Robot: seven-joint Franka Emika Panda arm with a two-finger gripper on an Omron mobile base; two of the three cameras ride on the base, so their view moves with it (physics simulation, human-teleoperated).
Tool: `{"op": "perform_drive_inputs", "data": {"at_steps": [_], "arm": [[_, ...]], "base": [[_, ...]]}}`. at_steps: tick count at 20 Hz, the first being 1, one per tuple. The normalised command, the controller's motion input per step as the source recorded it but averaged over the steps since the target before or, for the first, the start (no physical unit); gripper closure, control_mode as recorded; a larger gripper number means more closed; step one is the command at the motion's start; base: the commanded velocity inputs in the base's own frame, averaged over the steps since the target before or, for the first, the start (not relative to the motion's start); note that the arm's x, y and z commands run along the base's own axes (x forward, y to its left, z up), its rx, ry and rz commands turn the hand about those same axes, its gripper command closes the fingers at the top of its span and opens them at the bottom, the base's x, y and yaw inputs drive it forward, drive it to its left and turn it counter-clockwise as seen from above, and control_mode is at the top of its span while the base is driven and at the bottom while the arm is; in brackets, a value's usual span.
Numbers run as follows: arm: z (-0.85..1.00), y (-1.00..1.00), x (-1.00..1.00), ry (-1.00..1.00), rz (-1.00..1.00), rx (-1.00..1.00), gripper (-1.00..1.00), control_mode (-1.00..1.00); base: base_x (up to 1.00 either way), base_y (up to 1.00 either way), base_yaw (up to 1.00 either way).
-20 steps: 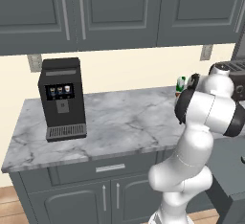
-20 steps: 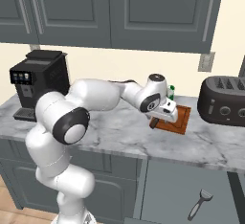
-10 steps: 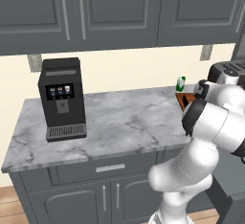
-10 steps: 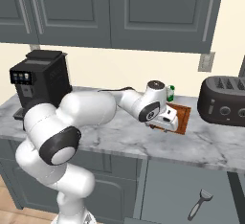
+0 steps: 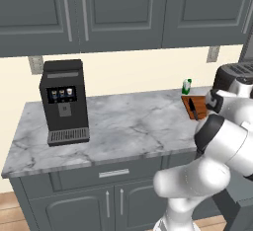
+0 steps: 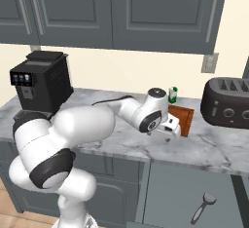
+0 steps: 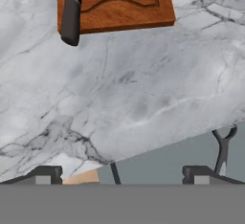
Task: Open the drawer on the right and place the cutting tools on the cutting board.
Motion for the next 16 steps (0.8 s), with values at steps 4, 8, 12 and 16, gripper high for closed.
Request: {"op": "perform_drive_inputs", "data": {"at_steps": [4, 8, 12, 16], "arm": [[0.0, 0.0, -0.32, 0.0, 0.0, 0.0, -1.0, -1.0], [0.0, 0.0, -0.29, 0.0, 0.0, 0.0, -1.0, -1.0], [0.0, 0.0, -0.25, 0.0, 0.0, 0.0, -1.0, -1.0], [0.0, 0.0, -0.15, 0.03, 0.0, 0.0, -1.0, -1.0]], "base": [[0.0, 0.0, 0.0], [0.0, 0.0, 0.0], [0.0, 0.0, 0.0], [0.0, 0.0, 0.0]]}}
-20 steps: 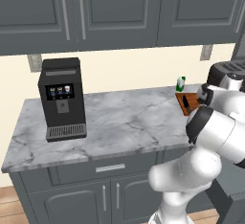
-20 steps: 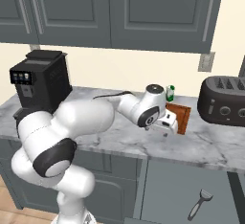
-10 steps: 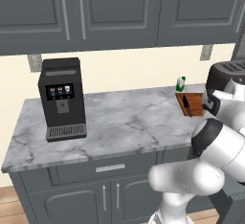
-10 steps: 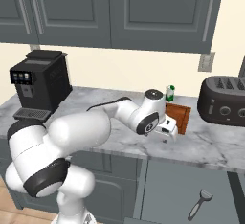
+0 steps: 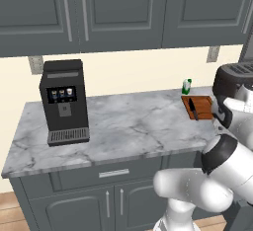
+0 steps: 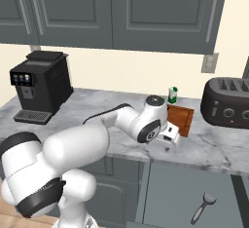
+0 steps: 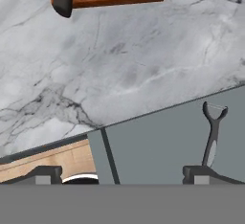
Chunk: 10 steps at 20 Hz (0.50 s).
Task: Open the drawer on the right and place the cutting tools on the cutting board.
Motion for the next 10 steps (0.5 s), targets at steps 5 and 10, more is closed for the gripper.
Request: {"op": "perform_drive_inputs", "data": {"at_steps": [5, 10], "arm": [[0.0, 0.0, -0.08, 0.13, 0.0, 0.0, -1.0, -1.0], [0.0, -0.03, -0.12, 0.16, 0.0, 0.0, -1.0, -1.0]], "base": [[0.0, 0.0, 0.0], [0.0, 0.0, 0.0]]}}
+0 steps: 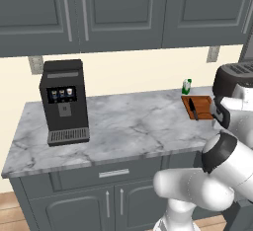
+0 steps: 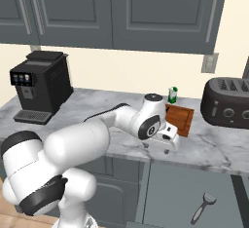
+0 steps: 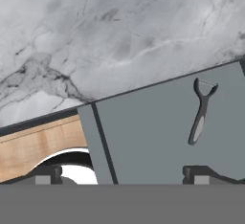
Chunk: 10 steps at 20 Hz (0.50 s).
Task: Open the drawer on the right and place the cutting tools on the cutting board.
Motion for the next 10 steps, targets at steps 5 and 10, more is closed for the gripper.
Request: {"op": "perform_drive_inputs", "data": {"at_steps": [5, 10], "arm": [[0.0, -0.08, -0.17, 0.15, 0.0, 0.0, -1.0, -1.0], [-0.08, -0.16, -0.28, 0.0, 0.0, 0.01, -1.0, -1.0]], "base": [[0.0, 0.0, 0.0], [0.0, 0.0, 0.0]]}}
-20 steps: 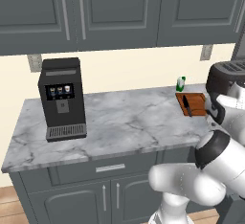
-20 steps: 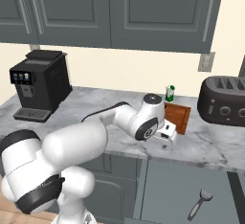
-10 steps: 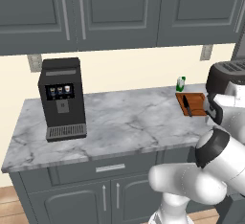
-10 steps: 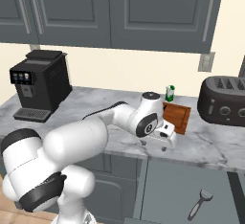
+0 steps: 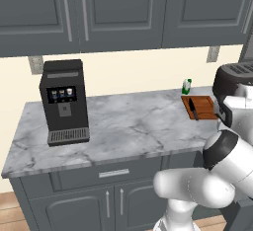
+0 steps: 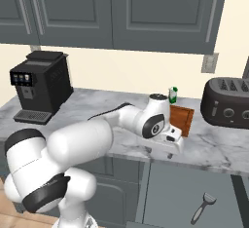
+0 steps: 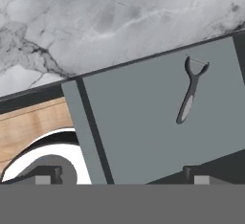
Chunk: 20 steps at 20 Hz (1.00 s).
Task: Open the drawer on the right and place the cutting tools on the cutting board.
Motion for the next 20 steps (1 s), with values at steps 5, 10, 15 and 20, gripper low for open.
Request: {"op": "perform_drive_inputs", "data": {"at_steps": [5, 10, 15, 20], "arm": [[-0.09, -0.17, -0.29, 0.0, 0.0, 0.02, -1.0, -1.0], [-0.04, -0.24, -0.24, 0.0, 0.0, 0.03, -1.0, -1.0], [-0.02, -0.33, -0.16, 0.0, 0.0, 0.05, -1.0, -1.0], [-0.07, -0.35, -0.05, 0.0, -0.01, 0.04, -1.0, -1.0]], "base": [[0.0, 0.0, 0.0], [0.0, 0.0, 0.0], [0.0, 0.0, 0.0], [0.0, 0.0, 0.0]]}}
